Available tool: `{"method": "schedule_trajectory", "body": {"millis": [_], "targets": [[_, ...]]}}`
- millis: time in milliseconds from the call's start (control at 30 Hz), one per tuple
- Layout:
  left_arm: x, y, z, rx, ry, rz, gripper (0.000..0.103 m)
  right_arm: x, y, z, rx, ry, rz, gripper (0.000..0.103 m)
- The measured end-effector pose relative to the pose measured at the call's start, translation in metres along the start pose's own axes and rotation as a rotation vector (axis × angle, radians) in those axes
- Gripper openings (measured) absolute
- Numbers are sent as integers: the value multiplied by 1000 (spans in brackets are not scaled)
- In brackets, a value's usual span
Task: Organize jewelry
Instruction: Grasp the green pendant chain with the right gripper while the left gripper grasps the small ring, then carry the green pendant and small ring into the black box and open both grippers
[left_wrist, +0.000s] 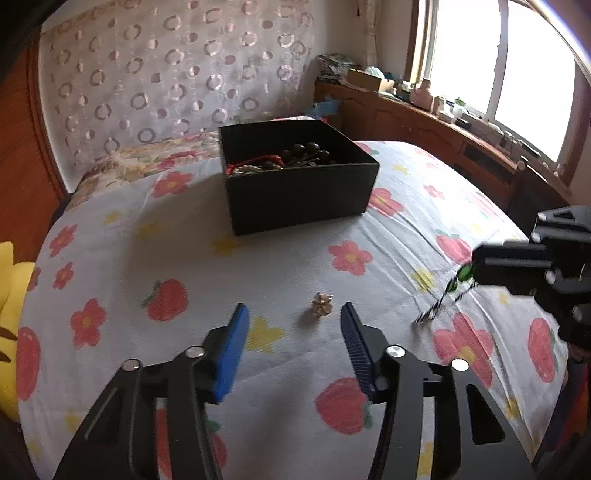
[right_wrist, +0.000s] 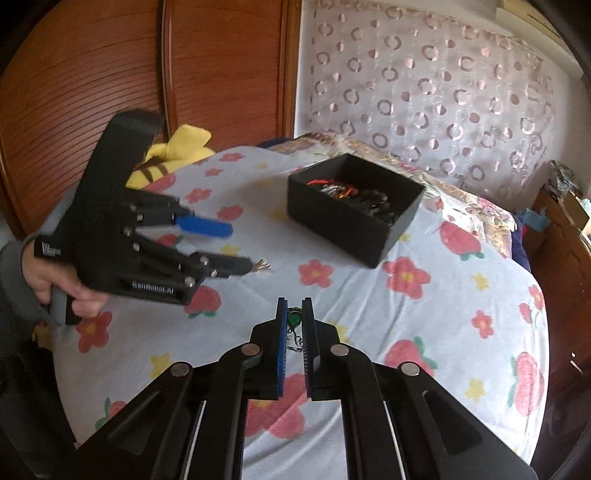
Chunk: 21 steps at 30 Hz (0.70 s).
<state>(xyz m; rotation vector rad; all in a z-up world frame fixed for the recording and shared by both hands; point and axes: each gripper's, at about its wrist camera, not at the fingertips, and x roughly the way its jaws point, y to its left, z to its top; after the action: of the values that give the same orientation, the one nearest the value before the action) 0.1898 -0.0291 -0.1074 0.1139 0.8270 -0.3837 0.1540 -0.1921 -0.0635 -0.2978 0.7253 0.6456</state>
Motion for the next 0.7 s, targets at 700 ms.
{"method": "schedule_trajectory", "body": {"millis": [700], "targets": [[1, -7, 31, 19, -34, -15, 7, -5, -24, 38, 14, -65, -35, 9]]}}
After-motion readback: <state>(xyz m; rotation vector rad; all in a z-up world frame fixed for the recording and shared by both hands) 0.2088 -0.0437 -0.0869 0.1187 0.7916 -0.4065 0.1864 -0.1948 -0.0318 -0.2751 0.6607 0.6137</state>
